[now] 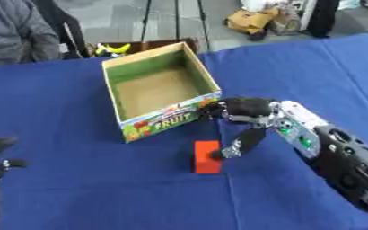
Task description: Pick up objects on the table and place them in the box.
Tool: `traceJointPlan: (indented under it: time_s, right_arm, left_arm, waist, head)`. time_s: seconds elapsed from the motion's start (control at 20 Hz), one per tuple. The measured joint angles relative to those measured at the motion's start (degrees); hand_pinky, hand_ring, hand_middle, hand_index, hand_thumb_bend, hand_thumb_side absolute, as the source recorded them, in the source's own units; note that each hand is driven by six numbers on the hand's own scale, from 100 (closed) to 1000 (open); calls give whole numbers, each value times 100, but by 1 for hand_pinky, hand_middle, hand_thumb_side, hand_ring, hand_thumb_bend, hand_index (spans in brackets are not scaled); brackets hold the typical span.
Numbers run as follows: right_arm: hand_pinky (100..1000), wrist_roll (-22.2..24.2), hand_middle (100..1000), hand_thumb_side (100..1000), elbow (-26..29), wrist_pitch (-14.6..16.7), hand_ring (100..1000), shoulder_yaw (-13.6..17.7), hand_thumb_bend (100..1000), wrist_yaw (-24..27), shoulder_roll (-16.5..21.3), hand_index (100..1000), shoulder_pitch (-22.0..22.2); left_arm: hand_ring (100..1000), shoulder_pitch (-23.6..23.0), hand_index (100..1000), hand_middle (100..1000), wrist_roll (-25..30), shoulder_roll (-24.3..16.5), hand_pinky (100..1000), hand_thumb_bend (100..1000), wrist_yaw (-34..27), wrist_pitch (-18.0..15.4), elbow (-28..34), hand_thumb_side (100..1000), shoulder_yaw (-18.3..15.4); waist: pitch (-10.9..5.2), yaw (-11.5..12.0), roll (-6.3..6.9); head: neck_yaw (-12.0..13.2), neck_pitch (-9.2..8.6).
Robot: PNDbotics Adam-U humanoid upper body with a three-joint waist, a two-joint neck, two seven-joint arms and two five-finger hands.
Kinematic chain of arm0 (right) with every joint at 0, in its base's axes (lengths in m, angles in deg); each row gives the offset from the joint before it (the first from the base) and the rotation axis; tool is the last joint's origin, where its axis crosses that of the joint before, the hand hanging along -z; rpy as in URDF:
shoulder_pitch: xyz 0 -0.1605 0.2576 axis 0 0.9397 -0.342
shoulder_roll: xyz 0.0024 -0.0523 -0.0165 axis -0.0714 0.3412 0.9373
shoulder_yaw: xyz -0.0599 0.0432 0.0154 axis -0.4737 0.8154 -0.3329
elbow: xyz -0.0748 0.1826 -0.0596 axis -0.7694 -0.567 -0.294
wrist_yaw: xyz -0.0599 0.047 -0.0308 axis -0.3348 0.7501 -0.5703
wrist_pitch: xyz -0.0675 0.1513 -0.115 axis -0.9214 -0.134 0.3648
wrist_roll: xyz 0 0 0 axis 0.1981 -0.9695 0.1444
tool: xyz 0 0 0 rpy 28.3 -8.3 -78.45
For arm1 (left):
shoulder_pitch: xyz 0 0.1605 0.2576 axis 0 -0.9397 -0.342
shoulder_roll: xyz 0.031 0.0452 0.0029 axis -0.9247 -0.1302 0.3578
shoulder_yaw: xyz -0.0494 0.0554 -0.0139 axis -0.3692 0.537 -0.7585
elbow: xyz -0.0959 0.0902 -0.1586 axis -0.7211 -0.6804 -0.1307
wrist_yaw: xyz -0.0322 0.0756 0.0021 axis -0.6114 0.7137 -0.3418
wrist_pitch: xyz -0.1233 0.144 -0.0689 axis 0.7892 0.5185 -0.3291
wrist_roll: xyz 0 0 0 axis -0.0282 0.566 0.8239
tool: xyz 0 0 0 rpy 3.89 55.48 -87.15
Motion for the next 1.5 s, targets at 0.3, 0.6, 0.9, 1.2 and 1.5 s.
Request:
traceJointPlan:
  time_s: [0.3,0.6,0.9,1.2,1.5]
  right_arm:
    - [726,-53,828,750,78,31,966,4,395,-35,-1,821,-4]
    - [727,62,827,732,538,-142,969,2,375,210,147,812,26]
    - [729,372,829,792,1137,-393,972,-2,386,666,277,818,141]
    - [729,825,831,831,1721,-642,972,-90,402,1046,345,825,257]
    - [726,1236,830,884,1731,-812,972,-145,416,1092,315,830,260]
  left_arm:
    - [809,1,674,644,0,0,536,100,0,0,0,1000,0]
    - [809,6,673,644,-3,0,537,100,0,0,0,1000,-2]
    - [808,8,673,643,-9,0,537,100,9,-3,0,1000,-6]
    - [808,8,673,643,-25,0,537,100,25,-3,0,1000,-8]
    - [807,7,672,643,-27,0,536,100,25,-4,0,1000,-7]
  waist:
    - [2,-10,-30]
    - [24,-42,-77]
    - [25,-103,-124]
    - [24,-139,-126]
    - [9,-138,-88]
  head:
    - [-6,-25]
    - [-4,-43]
    - [15,-43]
    - [44,-43]
    - [43,-43]
